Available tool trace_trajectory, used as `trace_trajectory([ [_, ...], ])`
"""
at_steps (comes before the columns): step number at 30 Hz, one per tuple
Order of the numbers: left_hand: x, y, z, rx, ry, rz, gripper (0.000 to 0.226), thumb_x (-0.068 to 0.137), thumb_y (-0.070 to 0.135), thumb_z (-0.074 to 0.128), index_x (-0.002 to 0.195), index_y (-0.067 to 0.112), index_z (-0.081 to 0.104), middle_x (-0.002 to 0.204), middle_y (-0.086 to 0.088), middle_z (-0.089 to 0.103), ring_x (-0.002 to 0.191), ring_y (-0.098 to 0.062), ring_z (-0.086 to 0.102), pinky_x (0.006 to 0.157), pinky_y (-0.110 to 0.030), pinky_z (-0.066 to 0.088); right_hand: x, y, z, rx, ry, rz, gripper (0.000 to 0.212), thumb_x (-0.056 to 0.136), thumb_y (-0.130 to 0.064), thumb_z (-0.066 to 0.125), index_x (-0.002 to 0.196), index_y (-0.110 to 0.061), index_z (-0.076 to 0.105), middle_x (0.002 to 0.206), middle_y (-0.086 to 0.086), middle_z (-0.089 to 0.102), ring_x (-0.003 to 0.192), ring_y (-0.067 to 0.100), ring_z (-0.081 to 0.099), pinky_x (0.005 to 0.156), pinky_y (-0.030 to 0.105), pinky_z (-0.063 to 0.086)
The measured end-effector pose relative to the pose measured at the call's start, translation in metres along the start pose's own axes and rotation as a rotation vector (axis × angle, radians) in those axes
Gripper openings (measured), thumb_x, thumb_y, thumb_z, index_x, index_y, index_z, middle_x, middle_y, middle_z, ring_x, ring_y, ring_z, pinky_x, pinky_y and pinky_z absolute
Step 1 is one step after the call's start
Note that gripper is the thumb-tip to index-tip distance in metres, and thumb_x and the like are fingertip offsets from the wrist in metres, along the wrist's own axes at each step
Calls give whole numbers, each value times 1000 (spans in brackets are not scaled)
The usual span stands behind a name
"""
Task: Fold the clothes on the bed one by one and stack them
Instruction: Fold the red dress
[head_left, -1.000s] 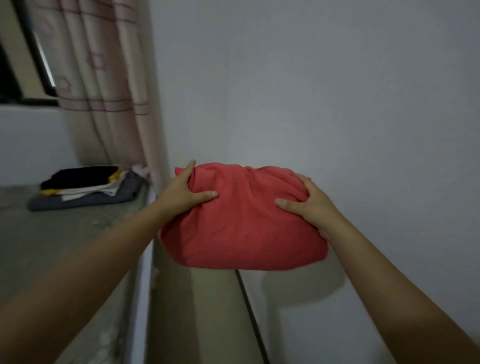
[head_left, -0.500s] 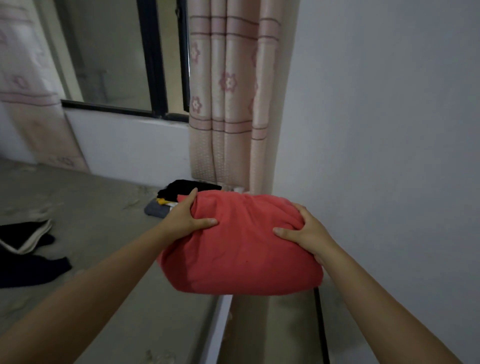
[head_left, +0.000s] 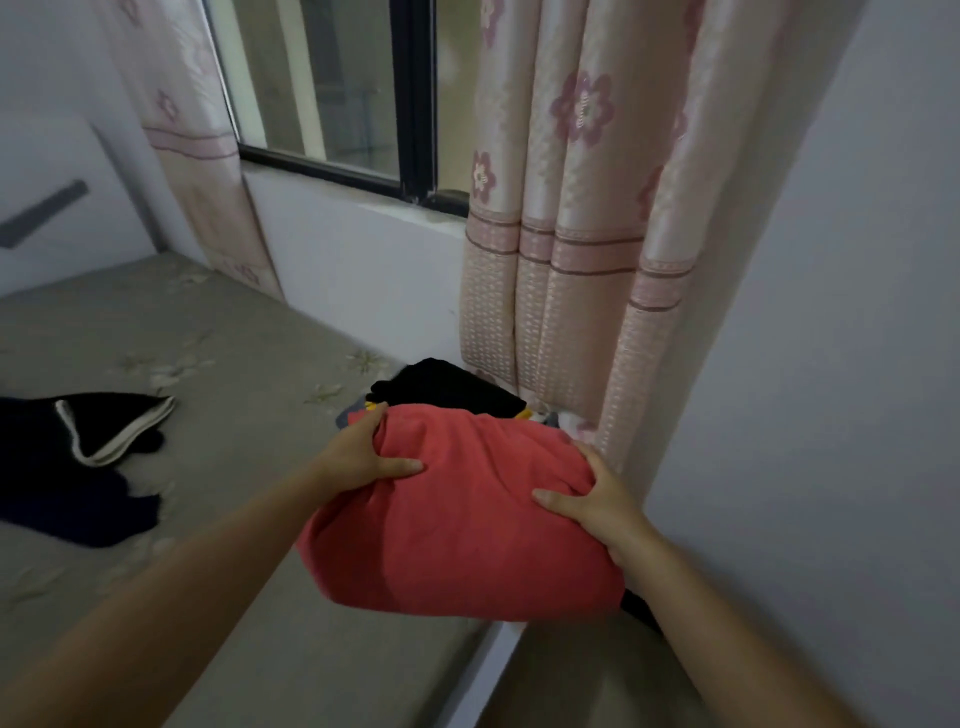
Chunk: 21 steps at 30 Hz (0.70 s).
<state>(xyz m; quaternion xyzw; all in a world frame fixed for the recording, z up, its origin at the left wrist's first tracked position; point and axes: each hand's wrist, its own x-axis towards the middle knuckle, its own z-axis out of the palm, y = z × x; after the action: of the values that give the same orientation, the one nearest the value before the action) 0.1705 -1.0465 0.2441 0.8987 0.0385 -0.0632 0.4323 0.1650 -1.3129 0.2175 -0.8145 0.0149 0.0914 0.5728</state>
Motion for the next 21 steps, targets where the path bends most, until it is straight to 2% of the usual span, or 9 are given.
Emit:
trace_trajectory([
  [3,44,-7,0,-18,21,-46,83,69,12,79,138,14,34,130,-1,44,118,-13,43,91,-14,31,59,2,5,-41,-55,4,89,66,-27,81,140,-28,31,137,2,43,121,21,46,102,36,38],
  [5,80,-15,-2,-36,15,-77,79,72,5,75,138,11,32,123,1,43,111,-10,42,86,-11,30,100,3,12,-59,-81,1,91,65,-29,81,141,-27,30,137,3,44,120,20,47,103,37,39],
  [7,121,-19,-7,-29,0,-107,82,74,6,74,141,7,26,127,-1,41,116,-10,40,88,-11,27,141,3,19,-67,-90,17,92,65,-31,81,141,-28,29,137,2,44,120,20,48,102,38,40],
  [10,194,-26,-22,-27,6,-129,88,73,13,76,143,7,24,144,-9,34,131,-19,34,96,-16,25,198,-7,30,-74,-31,20,91,65,-28,81,141,-28,31,137,3,45,119,19,48,101,35,39],
  [12,245,-27,-34,-20,8,-114,86,72,16,77,142,8,28,143,-8,35,130,-20,36,97,-16,26,233,-18,36,-98,60,-9,90,64,-27,81,140,-27,32,138,2,45,120,19,48,101,30,37],
  [15,324,-23,-55,-39,4,-30,76,74,14,74,139,10,34,139,-8,41,121,-15,42,90,-10,27,284,-34,46,-82,192,-47,89,67,-26,80,141,-25,31,129,-6,46,117,15,47,98,25,35],
  [17,375,-26,-67,-29,-13,8,73,77,18,72,139,14,34,139,-5,40,120,-12,41,92,-10,28,311,-34,58,-53,248,-66,89,70,-26,77,142,-25,27,122,-13,37,113,7,41,93,22,32],
  [19,419,-42,-69,87,-71,25,77,78,30,70,142,18,29,145,-5,33,129,-17,36,106,-22,26,331,-21,75,-22,305,-31,86,73,-26,74,143,-25,24,124,-12,35,111,4,38,91,19,31],
  [21,449,-72,-56,281,-120,-4,85,78,39,67,145,21,19,149,-11,26,135,-27,28,111,-34,22,345,8,97,-34,313,69,84,78,-25,71,144,-21,20,135,-2,36,117,10,41,90,17,31],
])
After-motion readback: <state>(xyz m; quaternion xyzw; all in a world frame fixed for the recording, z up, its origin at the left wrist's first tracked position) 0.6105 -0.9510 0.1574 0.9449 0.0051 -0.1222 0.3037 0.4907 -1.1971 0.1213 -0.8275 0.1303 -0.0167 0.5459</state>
